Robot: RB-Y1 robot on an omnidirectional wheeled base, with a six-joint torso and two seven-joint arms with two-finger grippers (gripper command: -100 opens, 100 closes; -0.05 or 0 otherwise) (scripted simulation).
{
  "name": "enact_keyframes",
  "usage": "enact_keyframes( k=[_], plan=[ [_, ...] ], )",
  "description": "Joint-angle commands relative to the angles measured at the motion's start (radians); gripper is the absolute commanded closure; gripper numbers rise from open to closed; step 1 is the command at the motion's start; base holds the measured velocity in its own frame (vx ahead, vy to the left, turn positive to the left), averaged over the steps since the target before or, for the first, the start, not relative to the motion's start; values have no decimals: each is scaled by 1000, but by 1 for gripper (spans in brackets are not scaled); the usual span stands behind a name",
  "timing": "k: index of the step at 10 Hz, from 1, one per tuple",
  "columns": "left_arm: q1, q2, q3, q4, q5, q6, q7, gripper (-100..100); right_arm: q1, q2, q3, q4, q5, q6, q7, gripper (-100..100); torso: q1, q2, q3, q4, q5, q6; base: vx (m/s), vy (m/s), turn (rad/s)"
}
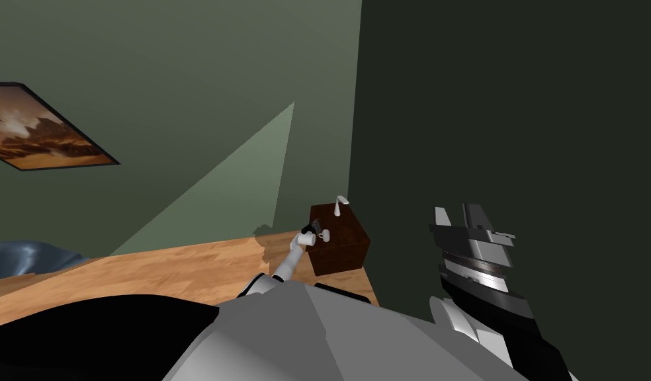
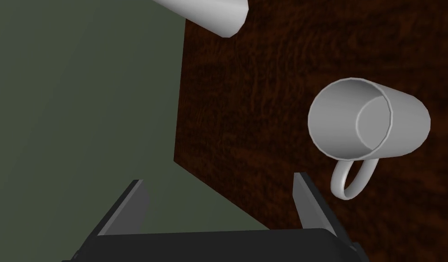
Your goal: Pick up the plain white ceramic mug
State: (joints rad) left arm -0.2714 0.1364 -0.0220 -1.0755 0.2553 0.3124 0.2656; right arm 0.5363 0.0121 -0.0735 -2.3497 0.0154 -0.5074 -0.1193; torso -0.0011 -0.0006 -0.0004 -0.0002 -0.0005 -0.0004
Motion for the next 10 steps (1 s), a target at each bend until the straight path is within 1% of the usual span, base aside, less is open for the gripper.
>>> enact_keyframes(
  k=[1, 2, 4, 5, 6, 7, 9, 10],
  plan=[
    [-34, -4, -3, 50, 6, 31, 15, -100, 0, 0, 0, 0, 0, 0, 0, 0, 0, 0, 0, 0, 0, 0, 11, -21, 13],
    [-34, -4, -3, 67, 6, 31, 15, -100, 0, 0, 0, 0, 0, 0, 0, 0, 0, 0, 0, 0, 0, 0, 11, -19, 3],
    [-83, -11, -6, 137, 15, 91, 40, -100, 0, 0, 0, 0, 0, 0, 0, 0, 0, 0, 0, 0, 0, 0, 11, -27, 12],
    [-83, -11, -6, 155, 15, 92, 40, -100, 0, 0, 0, 0, 0, 0, 0, 0, -1, 0, 0, 0, 0, 0, 9, -26, 6],
    [-105, -15, -7, 196, 19, 119, 51, -100, 0, 0, 0, 0, 0, 0, 0, 0, 0, 0, 0, 0, 0, 0, 12, -24, 6],
    [-105, -15, -7, 196, 19, 119, 51, -100, 0, 0, 0, 0, 0, 0, 0, 0, 0, 0, 0, 0, 0, 0, 10, -19, 8],
    [-144, -23, -10, 261, 26, 167, 70, -100, 0, 0, 0, 0, 0, 0, 0, 0, 0, 0, 0, 0, 0, 0, 11, -21, 9],
    [-144, -23, -10, 266, 26, 167, 70, -100, 0, 0, 0, 0, 0, 0, 0, 0, 0, 0, 0, 0, 0, 0, 7, -21, 5]
  ],
)
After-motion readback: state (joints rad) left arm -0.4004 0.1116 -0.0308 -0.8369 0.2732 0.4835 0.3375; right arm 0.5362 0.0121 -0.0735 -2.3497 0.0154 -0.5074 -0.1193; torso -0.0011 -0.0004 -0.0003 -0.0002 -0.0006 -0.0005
